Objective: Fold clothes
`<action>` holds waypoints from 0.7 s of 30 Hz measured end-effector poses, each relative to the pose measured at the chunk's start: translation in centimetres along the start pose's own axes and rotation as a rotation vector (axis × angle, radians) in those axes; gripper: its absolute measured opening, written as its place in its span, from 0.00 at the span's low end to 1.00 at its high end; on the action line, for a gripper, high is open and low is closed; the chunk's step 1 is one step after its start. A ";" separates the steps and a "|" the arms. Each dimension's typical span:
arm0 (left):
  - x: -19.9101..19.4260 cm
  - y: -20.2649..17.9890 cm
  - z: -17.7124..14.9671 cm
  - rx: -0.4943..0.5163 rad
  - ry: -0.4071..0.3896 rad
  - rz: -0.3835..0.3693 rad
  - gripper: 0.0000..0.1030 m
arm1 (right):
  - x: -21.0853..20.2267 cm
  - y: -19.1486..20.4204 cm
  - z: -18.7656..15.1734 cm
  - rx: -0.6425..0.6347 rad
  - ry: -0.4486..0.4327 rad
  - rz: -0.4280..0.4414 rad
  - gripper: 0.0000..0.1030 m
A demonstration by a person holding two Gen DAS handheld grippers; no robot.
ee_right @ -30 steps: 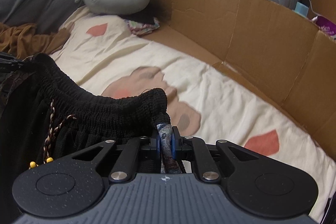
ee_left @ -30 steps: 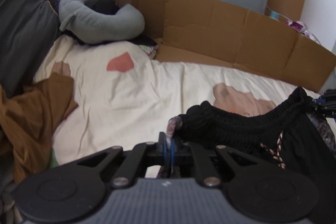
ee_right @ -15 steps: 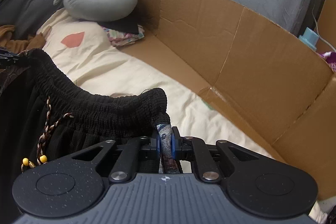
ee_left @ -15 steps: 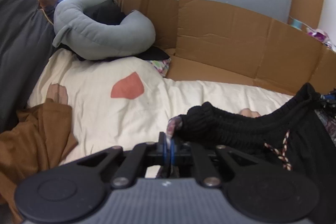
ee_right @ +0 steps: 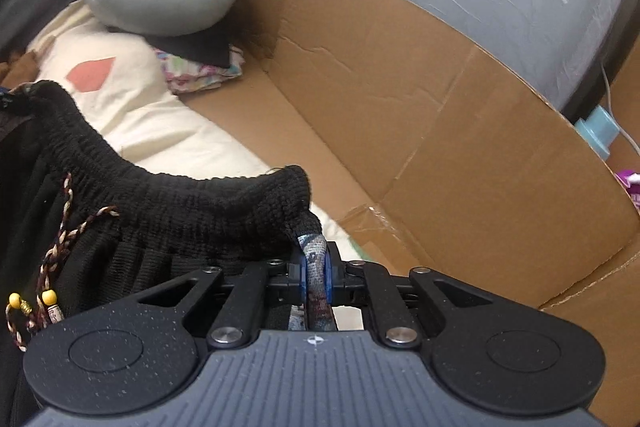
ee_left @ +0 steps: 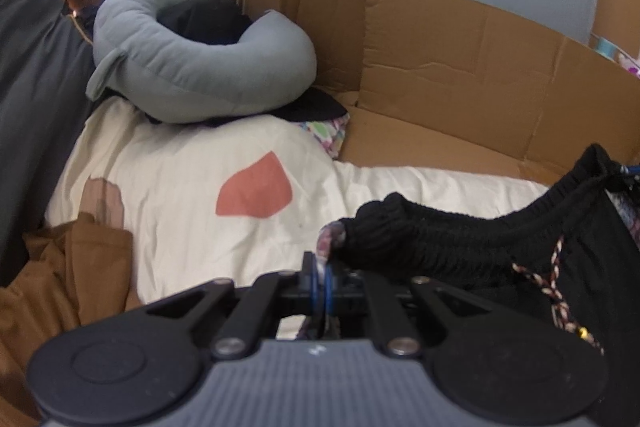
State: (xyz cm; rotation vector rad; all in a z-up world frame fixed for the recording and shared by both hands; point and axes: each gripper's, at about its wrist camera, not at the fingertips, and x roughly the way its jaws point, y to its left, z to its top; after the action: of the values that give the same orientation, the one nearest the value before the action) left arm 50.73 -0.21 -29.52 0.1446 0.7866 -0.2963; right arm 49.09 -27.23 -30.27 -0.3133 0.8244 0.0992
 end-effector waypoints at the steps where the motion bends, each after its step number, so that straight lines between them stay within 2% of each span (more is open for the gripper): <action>1: 0.3 -0.1 0.3 -0.003 0.002 0.004 0.04 | 0.3 -0.1 0.0 0.005 0.004 -0.006 0.05; 4: 2.3 -0.3 0.7 -0.037 0.064 0.010 0.06 | 1.5 -0.3 -0.1 0.022 0.018 -0.006 0.07; 5: 3.0 -0.2 0.7 -0.057 0.097 0.012 0.11 | 2.0 -0.5 -0.3 0.040 0.035 0.000 0.11; 7: 3.7 -0.2 0.4 -0.079 0.124 0.043 0.17 | 3.0 -1.1 -0.8 0.100 0.081 0.028 0.27; 8: 3.7 -0.1 0.3 -0.088 0.124 0.043 0.25 | 3.2 -1.5 -1.2 0.126 0.089 0.033 0.32; 9: 3.6 0.0 0.1 -0.097 0.123 0.042 0.30 | 3.2 -1.9 -1.6 0.150 0.093 0.034 0.34; 13: 2.8 0.1 -0.7 -0.113 0.119 0.022 0.36 | 2.5 -3.0 -2.7 0.178 0.093 0.055 0.46; 15: 2.3 -0.2 -1.1 -0.119 0.113 0.009 0.39 | 2.0 -3.6 -3.2 0.172 0.099 0.062 0.46; 21: 0.7 -3.4 -3.0 -0.133 0.115 -0.026 0.39 | -1.3 -5.8 -5.1 0.154 0.102 0.084 0.46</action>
State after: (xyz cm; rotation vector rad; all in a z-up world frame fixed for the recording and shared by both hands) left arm 48.08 -2.91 -32.19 0.0265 0.9200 -0.2612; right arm 45.83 -34.24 -31.23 -0.1390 0.9410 0.0984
